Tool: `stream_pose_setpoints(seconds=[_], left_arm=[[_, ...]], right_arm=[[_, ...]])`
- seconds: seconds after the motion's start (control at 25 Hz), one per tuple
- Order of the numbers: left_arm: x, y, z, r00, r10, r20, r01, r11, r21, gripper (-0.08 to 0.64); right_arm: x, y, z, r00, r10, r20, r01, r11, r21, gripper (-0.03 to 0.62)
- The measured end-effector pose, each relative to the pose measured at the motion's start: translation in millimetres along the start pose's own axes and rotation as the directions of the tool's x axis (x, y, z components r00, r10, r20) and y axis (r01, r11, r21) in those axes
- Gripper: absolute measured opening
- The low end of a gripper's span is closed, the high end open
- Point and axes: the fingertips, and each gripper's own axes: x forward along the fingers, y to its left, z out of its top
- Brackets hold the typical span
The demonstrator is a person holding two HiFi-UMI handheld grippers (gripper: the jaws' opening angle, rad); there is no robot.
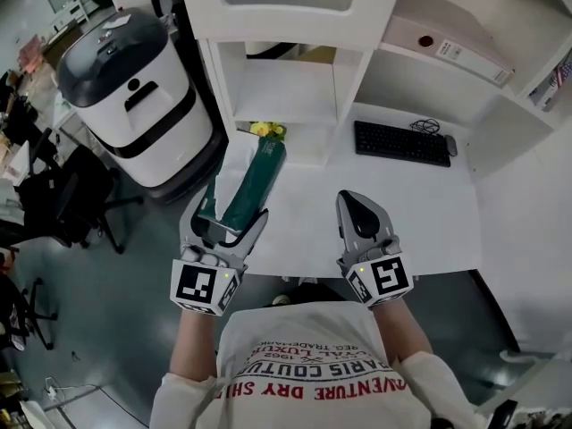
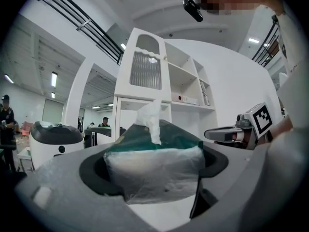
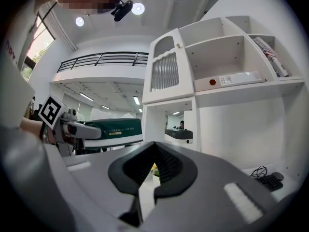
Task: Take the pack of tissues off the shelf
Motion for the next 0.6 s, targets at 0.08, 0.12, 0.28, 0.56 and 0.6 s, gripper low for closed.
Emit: stream_pose_setpoints(seconds=[0.08, 0.12, 0.28, 0.56, 0.6], left_arm=[[-6, 3, 0, 1.000, 0.010, 0.004, -0.010, 1.000, -0.003, 0.437], [-7, 4, 0, 1.000, 0.012, 0.006, -0.012, 1.000, 0.002, 0.437], [-9, 7, 3, 1.000, 0.020, 0.005, -0.020, 0.999, 0.027, 0.437], [-7, 10, 1, 1.000, 0.016, -0.005, -0.016, 0.999, 0.040, 0.437], [-6, 10, 0, 1.000, 0.015, -0.007, -0.015, 0.999, 0.040, 0.437]], right_arm=[[-1, 5, 0, 1.000, 0.012, 0.002, -0.012, 1.000, 0.003, 0.000], [-1, 7, 0, 1.000, 0.018, 0.003, -0.018, 1.000, 0.004, 0.000], [0, 10, 2, 0.999, 0.037, 0.005, -0.037, 0.999, -0.001, -0.002], [3, 18, -3, 0.999, 0.048, -0.011, -0.048, 0.999, -0.025, 0.000], [4, 19, -4, 0.999, 0.048, -0.015, -0.048, 0.998, -0.026, 0.000]])
